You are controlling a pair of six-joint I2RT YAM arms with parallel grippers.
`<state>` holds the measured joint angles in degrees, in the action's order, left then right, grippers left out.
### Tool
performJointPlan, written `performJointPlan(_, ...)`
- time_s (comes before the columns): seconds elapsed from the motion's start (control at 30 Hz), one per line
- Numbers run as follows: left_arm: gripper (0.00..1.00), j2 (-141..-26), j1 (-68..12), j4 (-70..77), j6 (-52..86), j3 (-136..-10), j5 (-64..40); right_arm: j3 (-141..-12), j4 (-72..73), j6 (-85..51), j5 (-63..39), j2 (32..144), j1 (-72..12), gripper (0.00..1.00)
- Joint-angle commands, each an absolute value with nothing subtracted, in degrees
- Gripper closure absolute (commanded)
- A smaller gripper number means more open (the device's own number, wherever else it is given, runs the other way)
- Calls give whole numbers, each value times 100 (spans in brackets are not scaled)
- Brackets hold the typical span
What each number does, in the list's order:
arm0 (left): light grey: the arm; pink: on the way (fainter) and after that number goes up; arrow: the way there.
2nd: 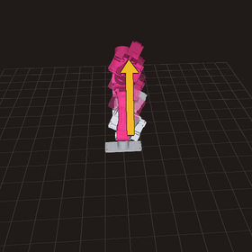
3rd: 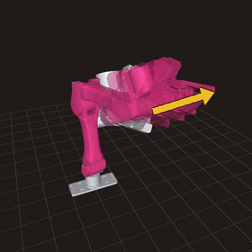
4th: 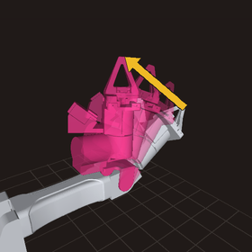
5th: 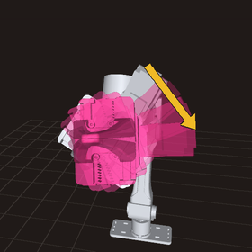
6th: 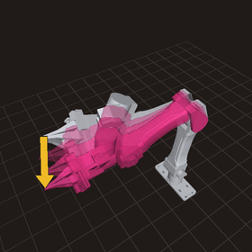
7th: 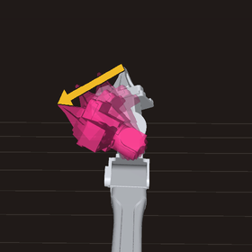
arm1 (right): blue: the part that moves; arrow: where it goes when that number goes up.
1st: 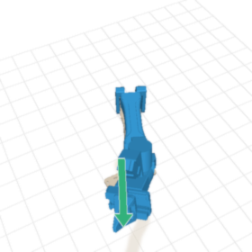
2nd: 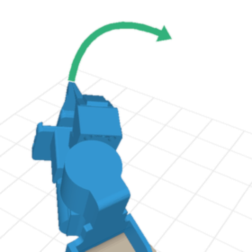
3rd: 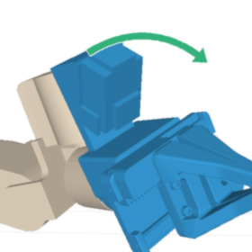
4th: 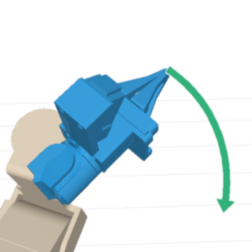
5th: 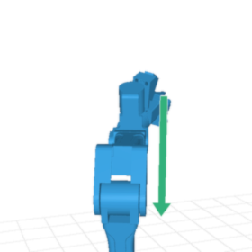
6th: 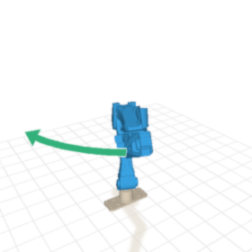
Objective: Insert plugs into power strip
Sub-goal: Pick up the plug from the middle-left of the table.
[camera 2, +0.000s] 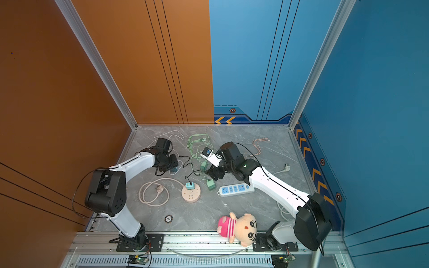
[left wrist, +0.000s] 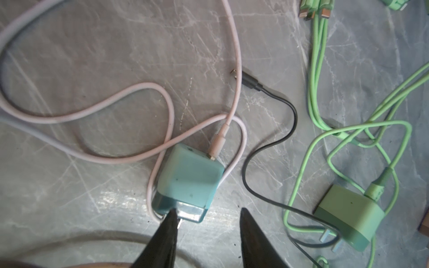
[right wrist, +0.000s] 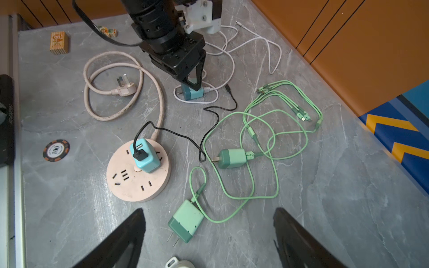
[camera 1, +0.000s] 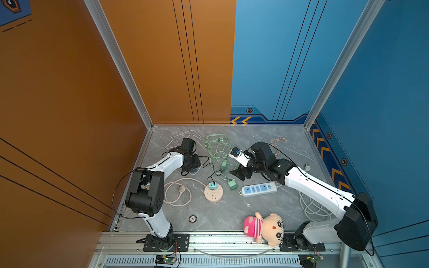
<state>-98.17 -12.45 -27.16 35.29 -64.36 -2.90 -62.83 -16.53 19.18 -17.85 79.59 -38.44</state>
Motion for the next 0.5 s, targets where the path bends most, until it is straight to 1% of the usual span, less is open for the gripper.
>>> performJointPlan(0.0,54,-9848,-1213,-2763,3321,-6536,0,-6225,-1375,1552,-2219,7850,-3728,12)
performJointPlan(0.2,52,-10060,-1200,-2889,3138,-6571,259,-6179,-1004,1321,-2283,7803,-3726,9)
performJointPlan(0.47,46,-10345,-1214,-3220,2559,-6984,621,-6341,-1004,966,-2461,7980,-3637,8)
